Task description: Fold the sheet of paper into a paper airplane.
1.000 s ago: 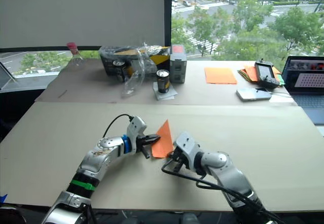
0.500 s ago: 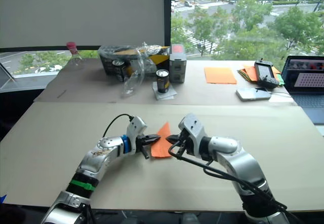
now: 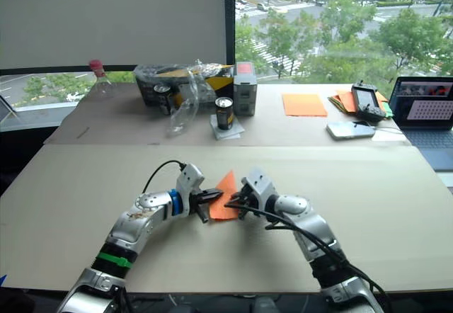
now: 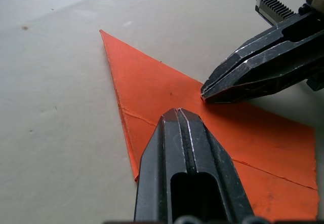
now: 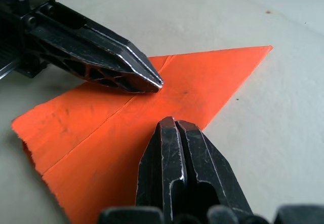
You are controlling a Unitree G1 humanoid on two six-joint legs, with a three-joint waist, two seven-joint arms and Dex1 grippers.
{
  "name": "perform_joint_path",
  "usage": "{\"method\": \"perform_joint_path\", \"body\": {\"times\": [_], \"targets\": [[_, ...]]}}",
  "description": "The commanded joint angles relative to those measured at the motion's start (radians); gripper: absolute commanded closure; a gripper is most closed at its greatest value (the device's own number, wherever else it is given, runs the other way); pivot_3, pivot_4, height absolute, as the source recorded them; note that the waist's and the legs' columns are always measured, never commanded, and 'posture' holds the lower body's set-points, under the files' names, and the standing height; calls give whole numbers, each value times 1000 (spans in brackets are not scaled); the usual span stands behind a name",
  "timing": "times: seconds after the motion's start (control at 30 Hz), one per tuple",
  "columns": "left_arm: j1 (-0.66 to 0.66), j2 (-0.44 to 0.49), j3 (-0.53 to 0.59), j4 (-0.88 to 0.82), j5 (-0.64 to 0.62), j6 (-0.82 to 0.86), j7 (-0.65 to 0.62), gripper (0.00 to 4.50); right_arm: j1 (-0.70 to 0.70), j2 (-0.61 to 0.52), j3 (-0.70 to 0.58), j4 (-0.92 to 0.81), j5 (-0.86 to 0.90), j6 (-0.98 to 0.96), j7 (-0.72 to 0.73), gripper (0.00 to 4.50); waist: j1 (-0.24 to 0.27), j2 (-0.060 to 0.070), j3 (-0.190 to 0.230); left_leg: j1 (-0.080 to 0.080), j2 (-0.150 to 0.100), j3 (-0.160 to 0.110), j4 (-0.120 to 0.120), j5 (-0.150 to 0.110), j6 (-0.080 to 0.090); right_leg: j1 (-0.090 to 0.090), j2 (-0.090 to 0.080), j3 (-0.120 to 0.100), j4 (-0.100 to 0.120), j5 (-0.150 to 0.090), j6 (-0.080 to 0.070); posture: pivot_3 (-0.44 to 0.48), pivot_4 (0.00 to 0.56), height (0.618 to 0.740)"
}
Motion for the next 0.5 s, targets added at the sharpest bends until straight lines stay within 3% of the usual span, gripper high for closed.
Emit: {"method": "perform_joint_path", "body": {"times": [0.03, 0.3, 0.5], "targets": [[-11, 5, -2, -32, 0, -19, -5, 4500, -51, 21, -6, 113, -36, -69, -15, 4461, 0, 0, 0, 0, 0, 0, 0, 0, 0, 0, 0, 0, 0, 0, 0, 0, 150, 732], [-29, 19, 0, -17, 6, -21, -8, 4500, -218, 96, -53, 377, -68, -211, -69, 4461, -1, 0, 0, -1, 0, 0, 0, 0, 0, -1, 0, 0, 0, 0, -1, 0, 150, 732], [-51, 14, 2, 8, 12, -28, -5, 4500, -190, 84, -65, 290, -52, -206, -21, 4461, 1, 0, 0, -2, 0, 0, 0, 0, 0, -2, 0, 0, 0, 0, -1, 0, 150, 732]]}}
